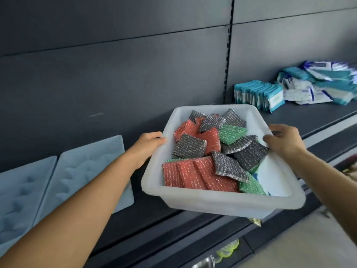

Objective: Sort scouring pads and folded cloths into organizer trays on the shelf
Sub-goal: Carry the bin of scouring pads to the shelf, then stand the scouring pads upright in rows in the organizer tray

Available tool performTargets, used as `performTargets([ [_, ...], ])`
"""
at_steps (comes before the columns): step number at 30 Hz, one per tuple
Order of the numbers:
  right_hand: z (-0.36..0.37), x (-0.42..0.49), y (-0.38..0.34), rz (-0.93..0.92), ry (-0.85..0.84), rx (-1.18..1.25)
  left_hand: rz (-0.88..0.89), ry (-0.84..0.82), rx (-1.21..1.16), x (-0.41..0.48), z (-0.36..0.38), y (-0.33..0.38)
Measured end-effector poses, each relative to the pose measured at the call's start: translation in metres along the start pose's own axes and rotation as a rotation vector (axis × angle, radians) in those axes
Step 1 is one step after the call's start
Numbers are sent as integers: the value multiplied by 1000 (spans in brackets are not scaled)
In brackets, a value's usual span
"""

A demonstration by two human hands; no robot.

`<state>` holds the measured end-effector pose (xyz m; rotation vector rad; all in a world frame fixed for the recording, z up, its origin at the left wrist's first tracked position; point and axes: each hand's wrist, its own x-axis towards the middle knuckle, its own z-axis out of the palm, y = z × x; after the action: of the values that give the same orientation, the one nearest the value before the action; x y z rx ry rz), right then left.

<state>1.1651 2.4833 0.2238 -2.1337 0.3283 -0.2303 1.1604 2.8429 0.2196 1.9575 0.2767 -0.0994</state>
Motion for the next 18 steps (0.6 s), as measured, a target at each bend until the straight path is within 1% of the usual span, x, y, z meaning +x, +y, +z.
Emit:
performTargets([
  [2,4,-10,0,9,34,41,58,-34,122,-13,0,-1],
  [3,6,-15,0,17,49,74,95,-27,222,-24,1,0],
  [4,8,-22,1,36,62,108,154,10,345,-35,4,0],
  [6,12,-33,2,95,98,181,285,138,561,-64,12,3],
  [8,19,-44,0,165,153,294,417,212,672,-100,31,5],
  [10,29,-57,-4,218,207,407,543,146,687,-138,60,12],
  [12,40,-74,-7,210,205,444,666,61,716,-167,93,16],
  [13,44,-82,-9,186,161,471,731,61,788,-175,107,16],
  [14,46,-89,-11,154,74,506,806,98,851,-180,116,15],
  [16,45,-101,-12,84,-172,530,924,206,882,-179,120,7],
  [17,42,-103,-10,13,-278,435,945,240,878,-176,115,1],
  [18,39,-103,-8,-95,-348,273,949,267,871,-173,108,-6],
])
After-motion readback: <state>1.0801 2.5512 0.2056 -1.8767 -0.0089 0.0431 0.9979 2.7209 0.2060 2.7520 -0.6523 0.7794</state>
